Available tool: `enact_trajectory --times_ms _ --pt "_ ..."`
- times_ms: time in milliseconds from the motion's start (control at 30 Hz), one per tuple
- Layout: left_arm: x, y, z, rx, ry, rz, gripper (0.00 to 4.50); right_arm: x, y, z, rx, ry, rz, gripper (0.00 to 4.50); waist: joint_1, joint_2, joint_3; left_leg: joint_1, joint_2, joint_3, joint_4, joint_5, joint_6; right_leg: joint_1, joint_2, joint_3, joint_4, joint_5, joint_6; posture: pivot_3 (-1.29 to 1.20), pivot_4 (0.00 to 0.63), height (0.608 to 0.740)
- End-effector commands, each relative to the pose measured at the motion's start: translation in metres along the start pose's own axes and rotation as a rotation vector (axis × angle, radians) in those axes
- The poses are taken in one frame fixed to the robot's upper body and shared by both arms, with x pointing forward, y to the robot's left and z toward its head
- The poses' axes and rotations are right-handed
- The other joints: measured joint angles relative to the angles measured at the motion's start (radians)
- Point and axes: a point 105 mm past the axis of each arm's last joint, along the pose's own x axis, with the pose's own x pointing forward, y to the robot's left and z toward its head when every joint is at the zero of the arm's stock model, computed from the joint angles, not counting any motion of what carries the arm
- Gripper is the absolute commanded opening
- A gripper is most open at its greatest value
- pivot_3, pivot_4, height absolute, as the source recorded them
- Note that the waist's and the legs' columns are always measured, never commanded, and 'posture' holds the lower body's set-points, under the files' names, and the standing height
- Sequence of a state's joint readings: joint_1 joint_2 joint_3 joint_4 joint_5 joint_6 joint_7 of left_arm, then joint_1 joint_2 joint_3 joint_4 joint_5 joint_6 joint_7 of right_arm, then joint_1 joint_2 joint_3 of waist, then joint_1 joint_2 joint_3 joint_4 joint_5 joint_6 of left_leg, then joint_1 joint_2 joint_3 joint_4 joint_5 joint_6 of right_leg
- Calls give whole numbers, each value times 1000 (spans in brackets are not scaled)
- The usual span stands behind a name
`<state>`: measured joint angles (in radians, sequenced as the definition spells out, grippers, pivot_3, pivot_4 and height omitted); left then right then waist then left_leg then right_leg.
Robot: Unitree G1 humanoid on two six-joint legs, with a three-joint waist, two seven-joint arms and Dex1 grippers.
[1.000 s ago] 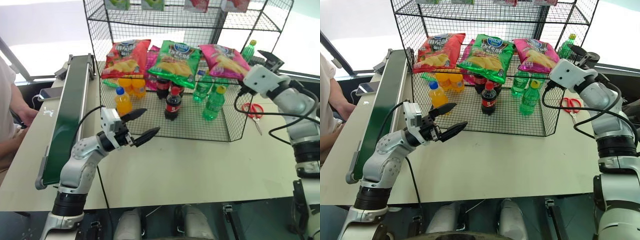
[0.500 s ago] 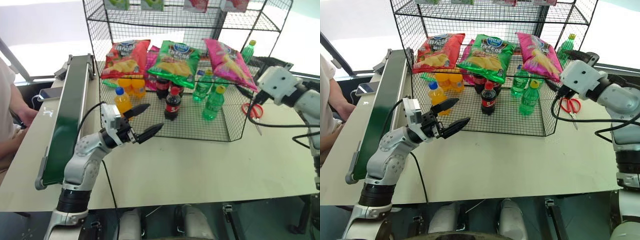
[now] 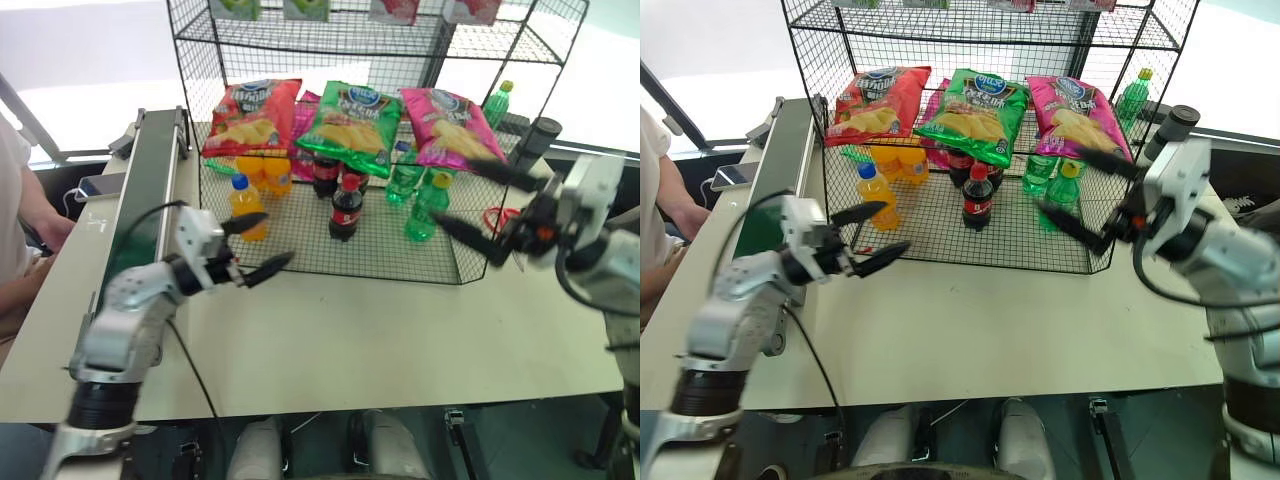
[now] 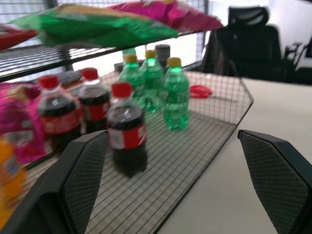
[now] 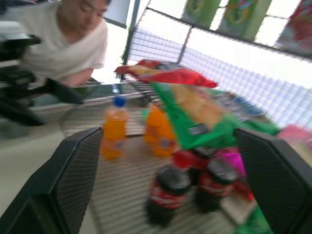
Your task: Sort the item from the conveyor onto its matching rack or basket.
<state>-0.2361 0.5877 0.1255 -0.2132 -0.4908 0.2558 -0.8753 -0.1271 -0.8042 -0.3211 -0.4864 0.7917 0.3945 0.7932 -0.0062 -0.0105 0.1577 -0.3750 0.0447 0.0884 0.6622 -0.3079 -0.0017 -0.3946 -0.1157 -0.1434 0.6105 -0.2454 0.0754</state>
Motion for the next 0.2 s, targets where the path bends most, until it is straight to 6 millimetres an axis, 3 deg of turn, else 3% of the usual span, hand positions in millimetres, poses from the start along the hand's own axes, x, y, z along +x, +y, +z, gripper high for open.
enact_trajectory --times_ms 33,200 --pt "-18 6 10 41 9 32 4500 -9 27 -10 40 48 56 4449 6 0 0 0 -1 0 0 0 0 0 -1 0 0 0 0 0 150 740" --pt "-41 9 -11 57 117 66 4500 -25 27 -39 43 143 25 4449 19 0 0 1 -2 3 2 -1 2 0 -3 1 0 0 0 0 150 740"
